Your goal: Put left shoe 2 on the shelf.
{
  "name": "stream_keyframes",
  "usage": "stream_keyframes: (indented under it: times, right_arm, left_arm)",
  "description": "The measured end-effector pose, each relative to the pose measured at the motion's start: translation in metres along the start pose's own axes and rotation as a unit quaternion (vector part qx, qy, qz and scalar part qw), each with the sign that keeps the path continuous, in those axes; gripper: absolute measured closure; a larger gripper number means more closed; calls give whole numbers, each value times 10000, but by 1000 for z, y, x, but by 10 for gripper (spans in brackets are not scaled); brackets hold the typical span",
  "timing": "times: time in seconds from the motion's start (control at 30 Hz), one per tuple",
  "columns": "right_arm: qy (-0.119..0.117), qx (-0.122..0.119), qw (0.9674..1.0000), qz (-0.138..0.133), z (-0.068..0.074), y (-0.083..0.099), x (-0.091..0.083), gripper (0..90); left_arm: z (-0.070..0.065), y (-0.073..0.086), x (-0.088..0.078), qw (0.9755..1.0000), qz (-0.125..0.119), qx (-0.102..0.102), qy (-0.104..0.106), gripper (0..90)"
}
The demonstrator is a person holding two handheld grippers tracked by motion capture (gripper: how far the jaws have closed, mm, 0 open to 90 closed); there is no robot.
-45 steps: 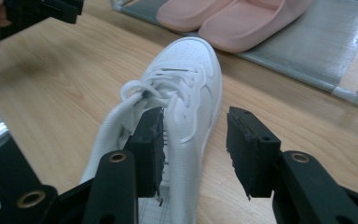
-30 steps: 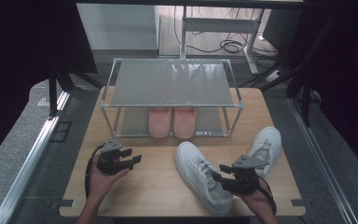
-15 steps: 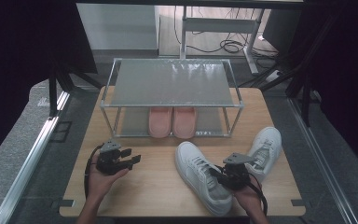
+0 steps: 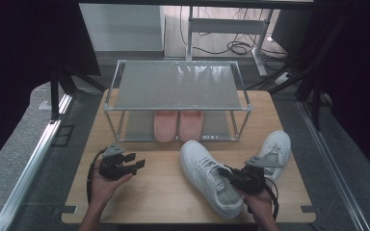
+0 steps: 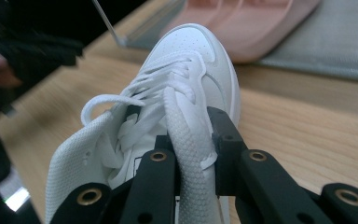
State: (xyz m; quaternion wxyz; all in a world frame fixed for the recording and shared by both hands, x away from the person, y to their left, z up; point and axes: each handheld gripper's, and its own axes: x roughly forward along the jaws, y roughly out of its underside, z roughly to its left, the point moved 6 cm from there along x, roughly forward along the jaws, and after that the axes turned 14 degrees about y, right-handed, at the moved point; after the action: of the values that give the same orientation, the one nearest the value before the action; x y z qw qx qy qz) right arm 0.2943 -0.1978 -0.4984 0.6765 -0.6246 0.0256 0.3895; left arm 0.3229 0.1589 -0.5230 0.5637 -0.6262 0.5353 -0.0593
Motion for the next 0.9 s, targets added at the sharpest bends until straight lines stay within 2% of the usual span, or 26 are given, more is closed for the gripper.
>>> stream_keyframes:
  times: [0.13,0.23,0.53,0.9]
  right_arm:
    - [-179,298,9987,-364,1,-13,-12,807]
    - [-202,418,9970,-625,1,-22,-21,808]
    - [-416,747,9902,-1101,-3,-48,-38,809]
    - [-438,728,9859,-1444,-2,-79,-48,809]
  left_arm:
    - [0,0,0,10000,-8,0,4,481]
    - [0,0,-1,10000,-6,12,13,481]
    - [0,0,1,10000,5,14,16,482]
    - [0,0,1,10000,17,-10,18,481]
